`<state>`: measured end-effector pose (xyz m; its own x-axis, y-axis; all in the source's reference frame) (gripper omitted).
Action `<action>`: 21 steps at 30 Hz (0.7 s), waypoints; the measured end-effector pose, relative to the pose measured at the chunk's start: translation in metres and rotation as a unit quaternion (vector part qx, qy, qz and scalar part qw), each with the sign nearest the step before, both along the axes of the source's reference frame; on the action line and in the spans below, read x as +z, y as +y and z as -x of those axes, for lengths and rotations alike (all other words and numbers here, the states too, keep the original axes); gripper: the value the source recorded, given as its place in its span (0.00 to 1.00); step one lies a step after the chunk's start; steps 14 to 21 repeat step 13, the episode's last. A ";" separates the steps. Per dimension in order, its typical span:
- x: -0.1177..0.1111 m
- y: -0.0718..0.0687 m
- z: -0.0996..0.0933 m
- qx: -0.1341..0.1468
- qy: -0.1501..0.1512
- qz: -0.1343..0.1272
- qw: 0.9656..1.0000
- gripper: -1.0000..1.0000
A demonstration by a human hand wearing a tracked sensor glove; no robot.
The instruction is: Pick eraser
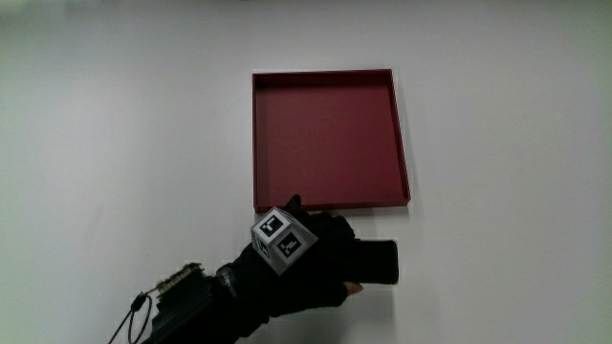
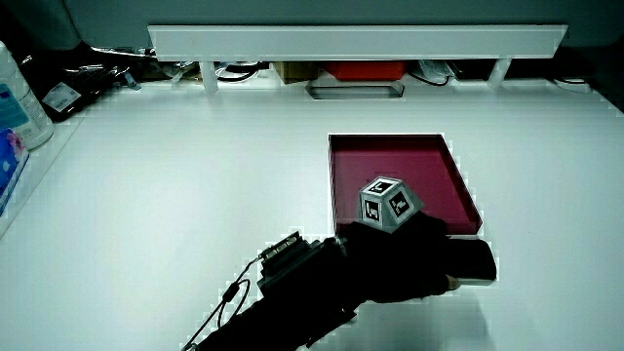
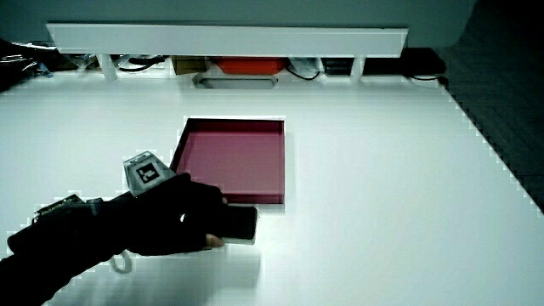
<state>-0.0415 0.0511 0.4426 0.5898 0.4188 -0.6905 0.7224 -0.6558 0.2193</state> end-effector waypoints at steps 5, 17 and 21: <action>-0.022 -0.017 0.006 -0.008 -0.006 -0.031 0.999 1.00; -0.039 -0.054 0.015 -0.046 -0.005 -0.039 0.998 1.00; -0.039 -0.054 0.015 -0.046 -0.005 -0.039 0.998 1.00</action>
